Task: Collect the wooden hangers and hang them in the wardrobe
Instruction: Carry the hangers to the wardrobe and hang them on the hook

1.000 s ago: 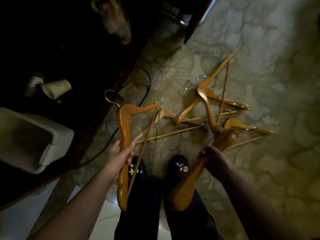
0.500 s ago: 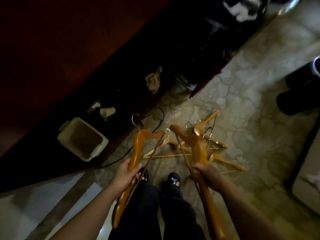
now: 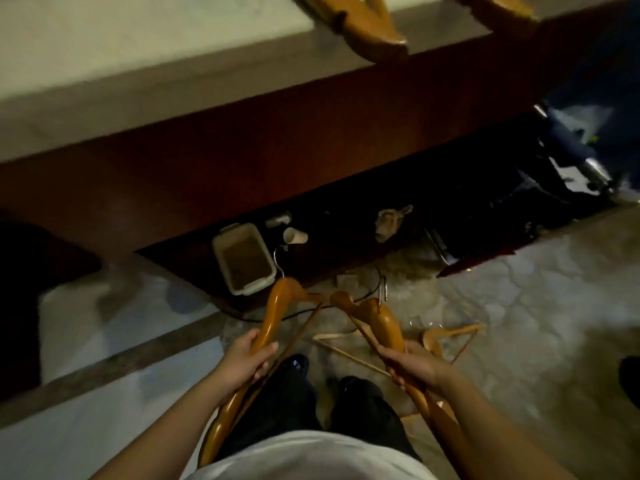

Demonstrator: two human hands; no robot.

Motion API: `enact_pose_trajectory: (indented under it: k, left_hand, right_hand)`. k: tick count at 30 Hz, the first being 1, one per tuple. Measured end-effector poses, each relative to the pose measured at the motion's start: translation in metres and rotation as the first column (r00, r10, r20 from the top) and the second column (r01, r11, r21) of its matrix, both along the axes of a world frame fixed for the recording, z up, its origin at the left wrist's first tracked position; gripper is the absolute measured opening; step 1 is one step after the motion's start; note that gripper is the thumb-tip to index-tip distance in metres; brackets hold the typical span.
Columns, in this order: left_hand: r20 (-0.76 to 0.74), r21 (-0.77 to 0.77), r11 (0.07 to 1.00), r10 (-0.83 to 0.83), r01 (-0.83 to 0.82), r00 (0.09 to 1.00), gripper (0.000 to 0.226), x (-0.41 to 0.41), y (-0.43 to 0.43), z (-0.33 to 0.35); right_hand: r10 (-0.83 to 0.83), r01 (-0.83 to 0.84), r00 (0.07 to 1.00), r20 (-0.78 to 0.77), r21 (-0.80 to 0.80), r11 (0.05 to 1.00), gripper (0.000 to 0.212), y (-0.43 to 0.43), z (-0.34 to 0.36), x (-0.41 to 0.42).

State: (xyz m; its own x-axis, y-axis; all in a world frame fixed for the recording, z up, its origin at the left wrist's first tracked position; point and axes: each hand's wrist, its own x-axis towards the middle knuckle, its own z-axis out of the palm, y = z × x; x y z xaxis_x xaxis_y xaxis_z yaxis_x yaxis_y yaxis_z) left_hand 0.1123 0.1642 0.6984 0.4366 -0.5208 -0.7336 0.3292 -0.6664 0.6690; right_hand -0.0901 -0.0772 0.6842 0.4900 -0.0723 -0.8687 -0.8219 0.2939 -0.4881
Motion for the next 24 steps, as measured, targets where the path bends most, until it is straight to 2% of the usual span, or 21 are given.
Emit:
enact_pose_trajectory:
  k: [6, 11, 17, 20, 24]
  left_hand:
    - [0.022, 0.055, 0.956, 0.287, -0.288, 0.958, 0.019, -0.054, 0.027, -0.003]
    - [0.019, 0.092, 0.805, 0.587, -0.586, 0.809, 0.024, -0.113, 0.048, -0.007]
    - [0.092, 0.154, 0.635, 0.754, -0.757, 0.651, 0.014, -0.195, 0.095, -0.003]
    - [0.123, 0.199, 0.503, 0.838, -0.841, 0.531, 0.008, -0.240, 0.115, -0.001]
    - [0.166, 0.272, 0.336, 0.907, -0.902, 0.388, 0.010, -0.290, 0.144, -0.006]
  right_hand:
    - [0.255, -0.255, 0.967, -0.007, -0.032, 0.966, 0.025, -0.012, -0.007, 0.000]
    - [0.437, -0.437, 0.899, -0.014, -0.064, 0.897, 0.046, -0.012, -0.022, 0.002]
    - [0.739, -0.742, 0.667, -0.097, -0.180, 0.646, 0.048, 0.007, -0.026, 0.010]
    - [0.808, -0.813, 0.573, -0.138, -0.216, 0.540, 0.045, 0.025, -0.027, 0.015]
    - [0.866, -0.877, 0.463, -0.191, -0.244, 0.415, 0.038, 0.060, -0.031, 0.022]
